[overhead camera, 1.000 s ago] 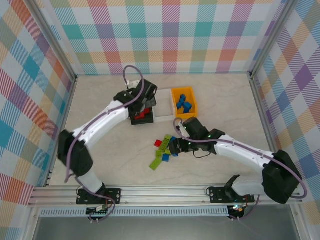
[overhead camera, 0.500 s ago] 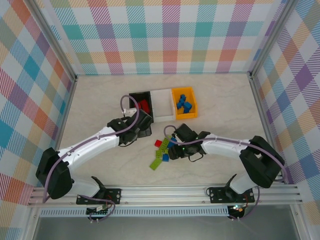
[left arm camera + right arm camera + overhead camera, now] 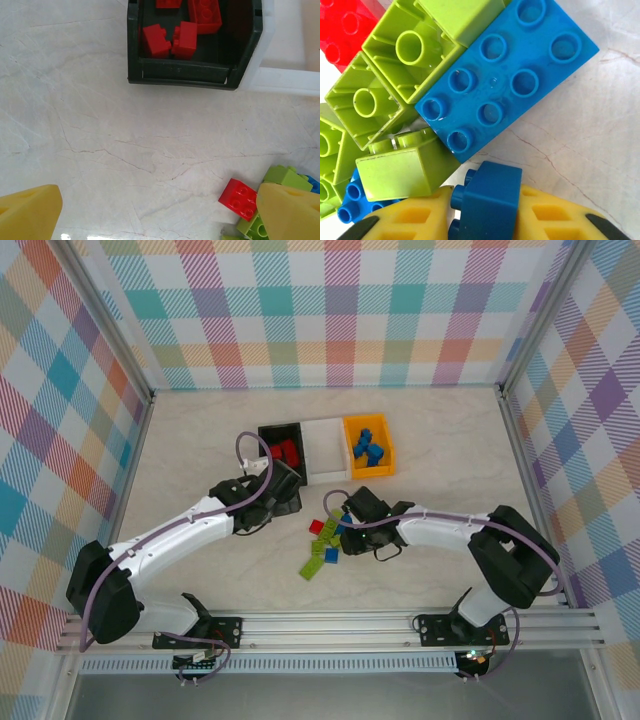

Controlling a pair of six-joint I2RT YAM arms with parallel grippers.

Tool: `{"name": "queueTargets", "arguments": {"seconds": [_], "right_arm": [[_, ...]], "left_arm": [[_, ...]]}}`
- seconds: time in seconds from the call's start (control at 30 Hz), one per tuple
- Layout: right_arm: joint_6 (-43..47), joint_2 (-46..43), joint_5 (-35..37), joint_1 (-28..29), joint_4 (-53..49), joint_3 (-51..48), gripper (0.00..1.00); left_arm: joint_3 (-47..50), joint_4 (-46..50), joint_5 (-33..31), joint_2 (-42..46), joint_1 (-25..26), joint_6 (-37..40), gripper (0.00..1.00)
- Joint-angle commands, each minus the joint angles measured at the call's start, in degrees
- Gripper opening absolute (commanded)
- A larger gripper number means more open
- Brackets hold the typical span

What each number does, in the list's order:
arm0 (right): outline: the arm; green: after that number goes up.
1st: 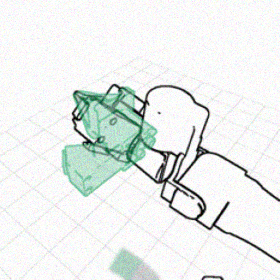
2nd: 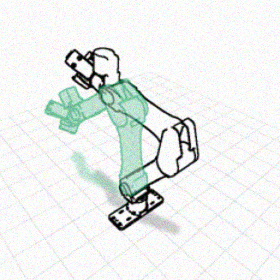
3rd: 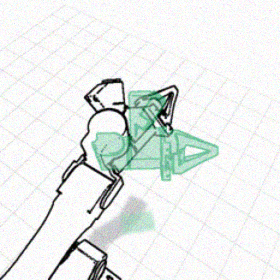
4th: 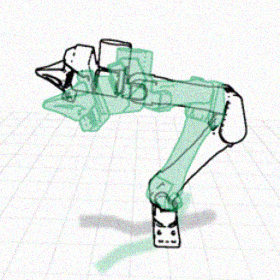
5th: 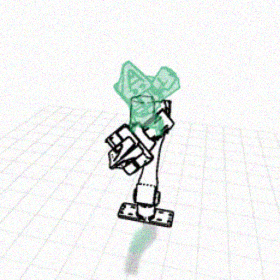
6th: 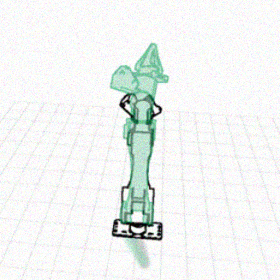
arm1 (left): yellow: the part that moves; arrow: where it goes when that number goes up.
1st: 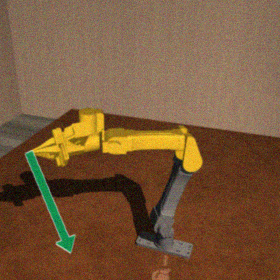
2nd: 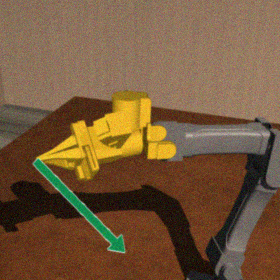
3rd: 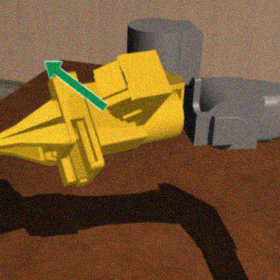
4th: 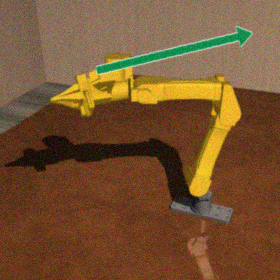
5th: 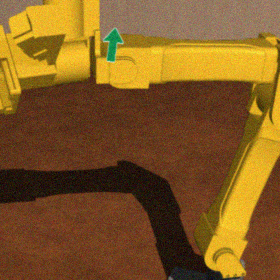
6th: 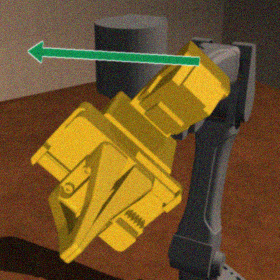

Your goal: Sort the legos into containers by color

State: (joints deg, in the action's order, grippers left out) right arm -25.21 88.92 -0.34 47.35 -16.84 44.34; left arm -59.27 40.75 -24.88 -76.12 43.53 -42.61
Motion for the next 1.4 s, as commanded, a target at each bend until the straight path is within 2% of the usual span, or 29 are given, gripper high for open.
{"name": "queueTargets", "arguments": {"seconds": [0.0,0.17,0.27,0.33,0.43,0.57,0.73,0.87,0.93,1.0,1.07,1.2,1.37], "right_arm": [[-0.2,-2.9,2.2,0.3,-0.7,0.2,0.28],[0.1,-10.4,4.9,-1.5,-4.9,1.2,0.23],[1.8,-13.2,4.1,-6.7,-6.4,5.0,0.22],[3.1,-11.8,3.3,-11.1,-6.5,9.5,0.22],[3.1,-5.2,0.4,-18.0,-4.7,17.6,0.22],[3.1,8.9,1.8,-22.7,-5.8,33.1,0.22],[2.7,23.0,5.0,-24.4,-11.2,48.5,0.24],[1.9,28.4,5.4,-24.3,-12.8,53.6,0.26],[1.3,29.6,5.3,-24.5,-12.8,54.3,0.31],[0.6,30.2,4.6,-24.8,-12.7,54.8,0.51],[0.3,29.3,3.8,-24.8,-12.2,54.5,0.63],[0.4,24.3,2.5,-24.8,-10.4,51.4,0.67],[0.2,16.4,1.9,-24.8,-7.0,43.0,0.68]], "left_arm": [[0.7,1.0,0.5,0.2,0.2,-0.1,1.00],[2.0,-0.1,1.7,2.0,0.2,0.5,1.00],[3.0,-1.1,3.5,2.9,0.2,1.1,1.00],[3.9,-1.9,4.7,3.5,0.2,1.6,1.00],[5.3,-2.6,6.1,4.5,0.2,1.6,1.00],[7.1,-2.8,7.6,6.2,0.3,1.7,1.00],[8.8,-3.3,10.7,7.3,0.5,2.6,1.00],[10.3,-4.6,13.0,6.9,1.0,3.5,1.00],[10.7,-5.6,14.7,6.0,1.1,4.0,1.00],[10.8,-6.2,16.3,4.4,1.5,4.7,1.00],[10.6,-6.3,17.4,3.1,2.2,5.5,1.00],[9.3,-6.3,19.6,0.7,4.7,7.7,0.99],[7.1,-3.8,20.1,-3.7,11.8,11.0,0.98]]}}
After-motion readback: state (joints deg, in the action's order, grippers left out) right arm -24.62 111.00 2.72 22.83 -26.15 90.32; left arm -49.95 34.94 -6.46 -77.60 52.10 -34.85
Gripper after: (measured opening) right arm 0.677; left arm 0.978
